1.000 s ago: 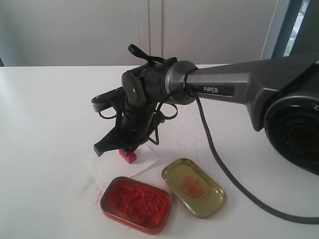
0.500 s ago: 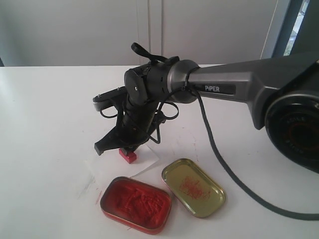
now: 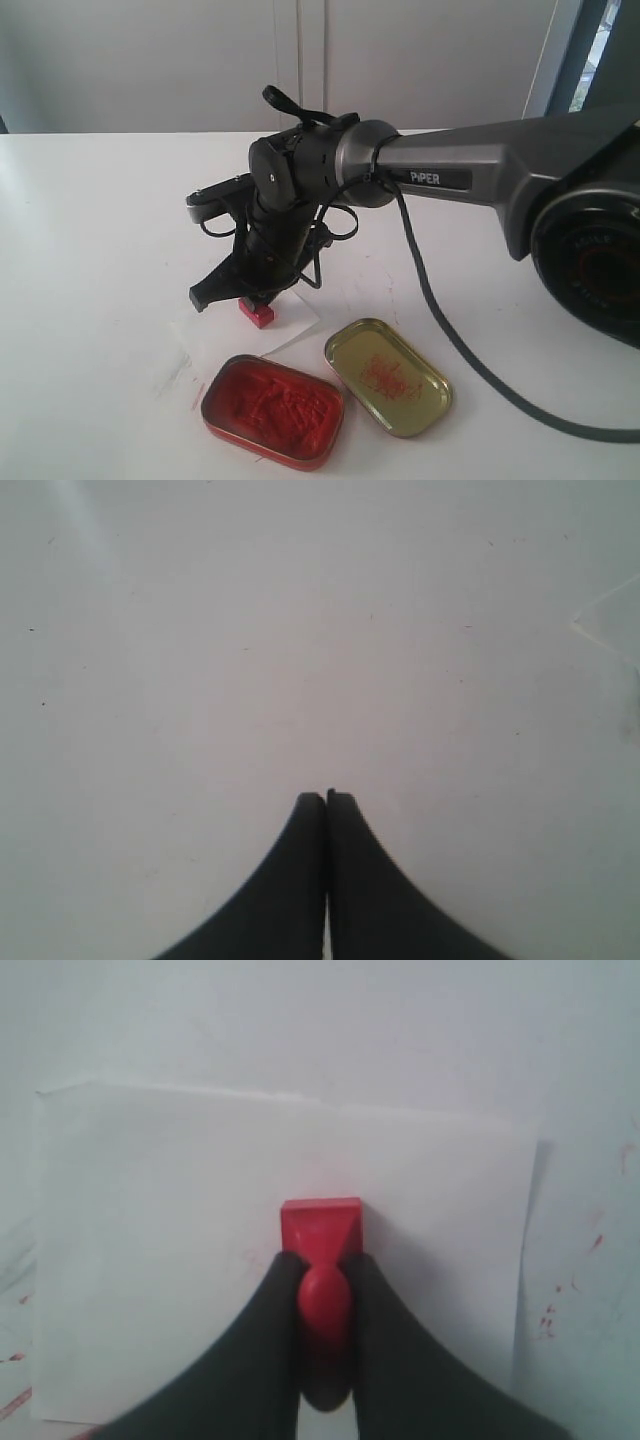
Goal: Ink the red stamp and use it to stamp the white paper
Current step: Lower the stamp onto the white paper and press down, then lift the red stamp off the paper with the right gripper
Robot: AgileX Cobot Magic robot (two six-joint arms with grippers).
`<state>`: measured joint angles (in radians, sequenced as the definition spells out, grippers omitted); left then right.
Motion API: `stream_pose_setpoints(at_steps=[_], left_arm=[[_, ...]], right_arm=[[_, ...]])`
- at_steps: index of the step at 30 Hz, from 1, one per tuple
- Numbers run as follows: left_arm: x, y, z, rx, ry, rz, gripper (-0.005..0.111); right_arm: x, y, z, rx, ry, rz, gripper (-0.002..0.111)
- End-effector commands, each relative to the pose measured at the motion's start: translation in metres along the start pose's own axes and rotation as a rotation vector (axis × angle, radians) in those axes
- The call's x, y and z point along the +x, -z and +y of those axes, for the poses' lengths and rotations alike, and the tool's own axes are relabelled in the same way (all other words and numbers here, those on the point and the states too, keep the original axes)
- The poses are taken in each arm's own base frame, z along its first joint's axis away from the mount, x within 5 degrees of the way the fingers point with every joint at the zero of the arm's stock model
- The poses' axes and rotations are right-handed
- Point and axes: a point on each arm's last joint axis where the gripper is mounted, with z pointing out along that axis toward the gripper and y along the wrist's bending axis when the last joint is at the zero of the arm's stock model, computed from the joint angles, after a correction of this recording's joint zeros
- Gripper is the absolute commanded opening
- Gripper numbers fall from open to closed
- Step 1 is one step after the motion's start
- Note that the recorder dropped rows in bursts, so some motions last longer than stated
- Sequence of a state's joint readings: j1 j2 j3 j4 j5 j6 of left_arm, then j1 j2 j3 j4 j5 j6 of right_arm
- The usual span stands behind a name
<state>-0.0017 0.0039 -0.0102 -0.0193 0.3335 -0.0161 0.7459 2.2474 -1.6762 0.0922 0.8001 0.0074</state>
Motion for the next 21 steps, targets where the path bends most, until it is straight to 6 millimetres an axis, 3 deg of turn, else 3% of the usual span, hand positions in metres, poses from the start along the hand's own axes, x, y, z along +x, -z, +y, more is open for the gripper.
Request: stream_pose_setpoints(at_steps=[1,21], left_arm=[[0.004,-0.001,0.000,0.002,0.004,0.014,0.000],[0.004,-0.001,0.000,0.002,0.004,0.014,0.000]], right_arm=[[0.018,-0.026,-0.002,0.004,-0.006,0.118,0.000],[-0.001,0.026,0.001,0.013,-0.017,-0.054,0.000]])
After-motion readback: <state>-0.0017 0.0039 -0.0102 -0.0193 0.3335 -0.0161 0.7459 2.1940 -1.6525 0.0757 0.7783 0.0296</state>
